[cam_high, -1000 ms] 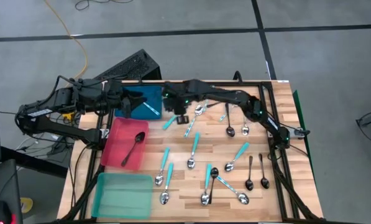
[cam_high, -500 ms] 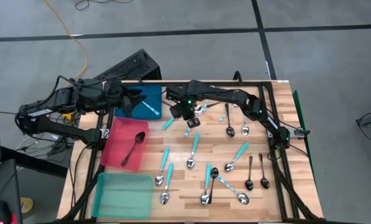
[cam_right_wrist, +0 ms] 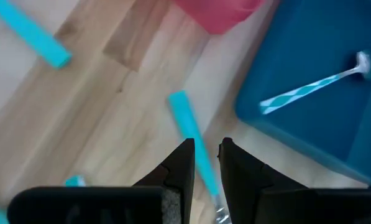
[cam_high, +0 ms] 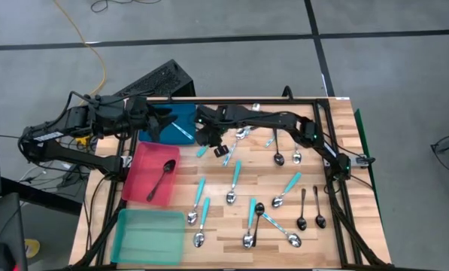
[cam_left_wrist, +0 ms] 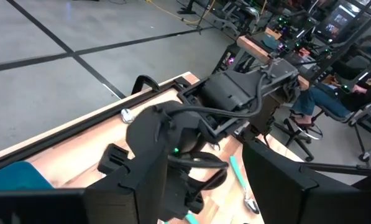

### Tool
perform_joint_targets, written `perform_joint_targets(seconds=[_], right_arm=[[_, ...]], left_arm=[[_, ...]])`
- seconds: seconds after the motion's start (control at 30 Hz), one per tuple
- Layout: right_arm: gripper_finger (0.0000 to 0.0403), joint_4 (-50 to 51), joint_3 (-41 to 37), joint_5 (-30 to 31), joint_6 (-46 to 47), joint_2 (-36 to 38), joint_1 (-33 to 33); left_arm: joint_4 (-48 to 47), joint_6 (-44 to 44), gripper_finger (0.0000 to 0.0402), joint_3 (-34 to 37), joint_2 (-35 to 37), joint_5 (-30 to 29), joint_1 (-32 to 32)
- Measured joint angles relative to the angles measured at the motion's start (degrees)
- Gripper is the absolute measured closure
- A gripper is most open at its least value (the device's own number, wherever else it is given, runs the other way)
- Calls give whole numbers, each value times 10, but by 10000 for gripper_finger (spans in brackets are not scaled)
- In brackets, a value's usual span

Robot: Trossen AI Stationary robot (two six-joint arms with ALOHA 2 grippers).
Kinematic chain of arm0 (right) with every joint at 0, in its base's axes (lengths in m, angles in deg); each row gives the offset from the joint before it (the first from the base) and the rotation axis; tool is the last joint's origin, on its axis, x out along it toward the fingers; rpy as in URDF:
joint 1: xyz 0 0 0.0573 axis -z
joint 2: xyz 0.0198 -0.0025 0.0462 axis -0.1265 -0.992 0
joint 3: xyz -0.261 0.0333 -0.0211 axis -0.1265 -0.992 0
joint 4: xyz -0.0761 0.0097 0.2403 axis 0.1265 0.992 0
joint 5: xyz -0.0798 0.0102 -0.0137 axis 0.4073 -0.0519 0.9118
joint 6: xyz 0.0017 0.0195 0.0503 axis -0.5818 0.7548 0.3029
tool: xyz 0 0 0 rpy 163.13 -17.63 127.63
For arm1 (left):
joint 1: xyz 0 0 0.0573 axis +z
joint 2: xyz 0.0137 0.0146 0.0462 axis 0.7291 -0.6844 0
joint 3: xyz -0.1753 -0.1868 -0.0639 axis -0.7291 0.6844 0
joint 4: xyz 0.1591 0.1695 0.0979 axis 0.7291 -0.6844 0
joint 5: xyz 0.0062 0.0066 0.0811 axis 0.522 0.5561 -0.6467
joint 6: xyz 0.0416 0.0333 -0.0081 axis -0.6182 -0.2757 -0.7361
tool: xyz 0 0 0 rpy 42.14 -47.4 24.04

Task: Sort silverware by color (type)
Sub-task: Put the light blue spoon into the light blue bin

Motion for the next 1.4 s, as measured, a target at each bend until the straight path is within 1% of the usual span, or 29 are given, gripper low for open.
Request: perform_joint_targets(seconds=[0.1, 0.17, 0.27, 0.43, 0.57, 0.67, 0.73, 0.87, 0.93, 1.03, 1.07, 1.2, 1.4], right_arm=[[305, -10, 0, -7, 7, 0, 8], [303, -8, 0, -18, 27, 0, 8], [293, 8, 0, -36, 48, 0, -1], [249, 29, 0, -44, 44, 0, -49], [207, 7, 0, -44, 2, 0, -93], [188, -21, 0, -45, -24, 0, -113], [184, -36, 0, -53, -37, 0, -119], [190, -61, 0, -90, -59, -3, -129], [194, -91, 2, -114, -60, -20, -139], [197, -94, -2, -155, -41, -45, -150], [197, -111, -1, -158, -34, -54, -152], [191, -110, 0, -165, -30, -58, -155], [189, -104, -1, -167, -84, -70, -167]], left_arm=[[0, 0, 207, 0, 0, 0, 0], [-2, 0, 207, 0, 0, 0, 0], [-11, 1, 207, 0, 0, 0, 0], [-11, -3, 207, 0, 0, 0, 0], [-11, -4, 207, 0, 0, 0, 0], [-14, -4, 207, 0, 0, 0, 0], [-20, -2, 207, 0, 0, 0, 0], [-23, 0, 207, 0, 0, 0, 0], [-23, 0, 207, 0, 0, 0, 0], [-23, -5, 207, 0, 0, 0, 0], [-23, -7, 207, 0, 0, 0, 0], [-23, -10, 207, 0, 0, 0, 0], [-26, -11, 207, 0, -1, 0, 0]])
